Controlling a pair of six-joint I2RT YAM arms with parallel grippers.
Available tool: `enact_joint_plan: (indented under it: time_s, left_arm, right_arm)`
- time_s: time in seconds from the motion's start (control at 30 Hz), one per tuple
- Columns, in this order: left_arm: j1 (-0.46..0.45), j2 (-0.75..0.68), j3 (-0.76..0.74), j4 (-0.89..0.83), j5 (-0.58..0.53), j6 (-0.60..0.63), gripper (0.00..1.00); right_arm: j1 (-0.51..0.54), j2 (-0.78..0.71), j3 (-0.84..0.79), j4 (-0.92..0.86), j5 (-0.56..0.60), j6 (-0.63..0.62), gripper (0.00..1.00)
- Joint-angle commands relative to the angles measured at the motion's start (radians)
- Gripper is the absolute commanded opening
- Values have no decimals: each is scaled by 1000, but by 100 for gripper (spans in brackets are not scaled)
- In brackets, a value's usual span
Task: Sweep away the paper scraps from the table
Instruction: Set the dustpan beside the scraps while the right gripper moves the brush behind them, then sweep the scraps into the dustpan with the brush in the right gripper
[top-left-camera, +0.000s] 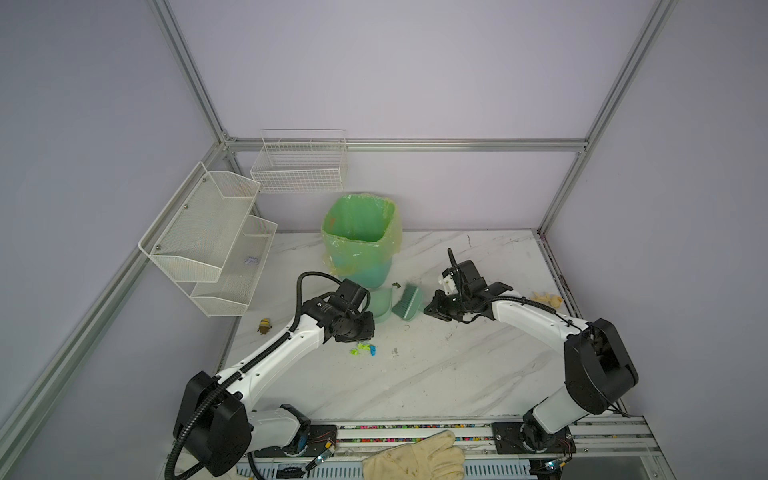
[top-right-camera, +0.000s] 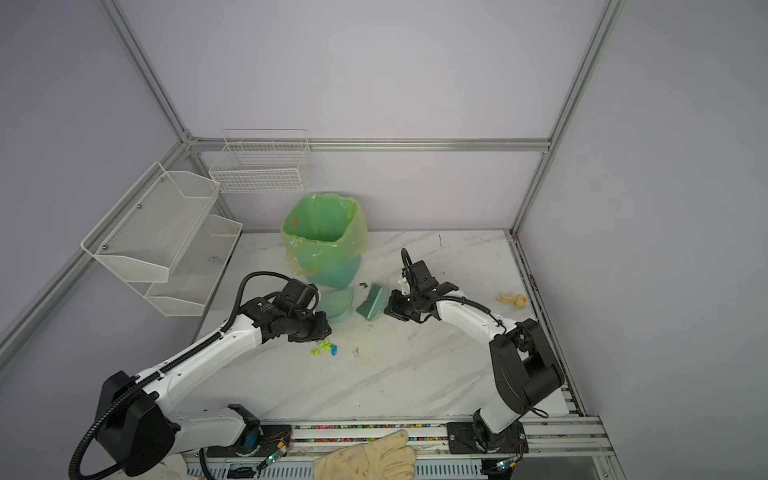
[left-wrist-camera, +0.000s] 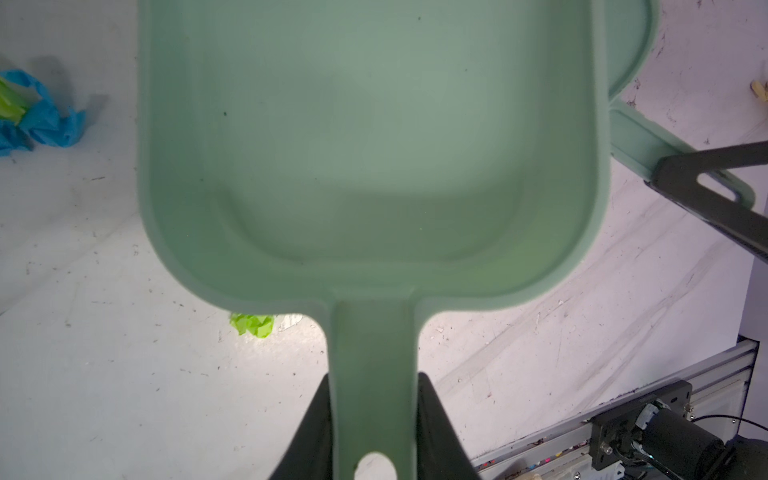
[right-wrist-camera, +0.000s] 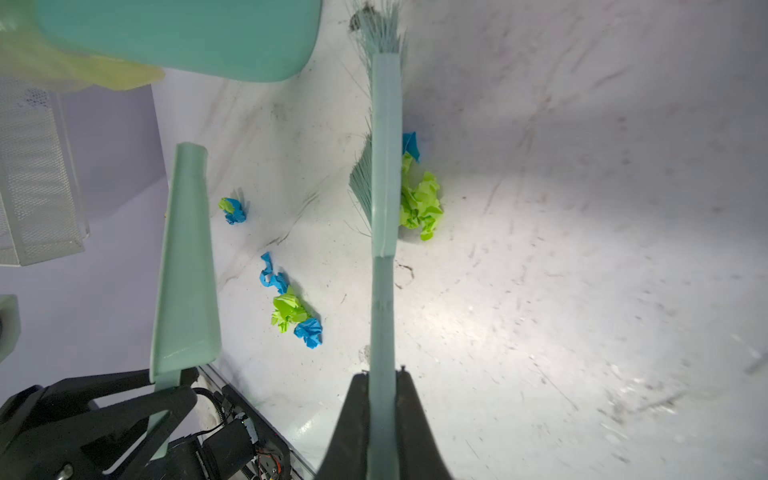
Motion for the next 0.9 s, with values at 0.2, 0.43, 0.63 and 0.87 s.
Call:
enact_joint_plan:
  time_s: [0.2, 0.43, 0.63, 0.87]
  left_arm:
    - [-82, 134, 196, 66, -40, 4, 0]
    - [-102, 180, 235, 63, -36, 20, 0]
    - [-135, 156, 210, 50, -32, 20, 0]
    - [-177, 154, 176, 42, -47, 34, 0]
  right_arm:
    - [-74, -163, 8, -175, -23, -56, 0]
    - [-85, -150, 101, -188, -67, -56, 0]
    - [-108, -121, 204, -261, 54, -122, 0]
    - [-107, -46, 376, -473, 294, -243, 0]
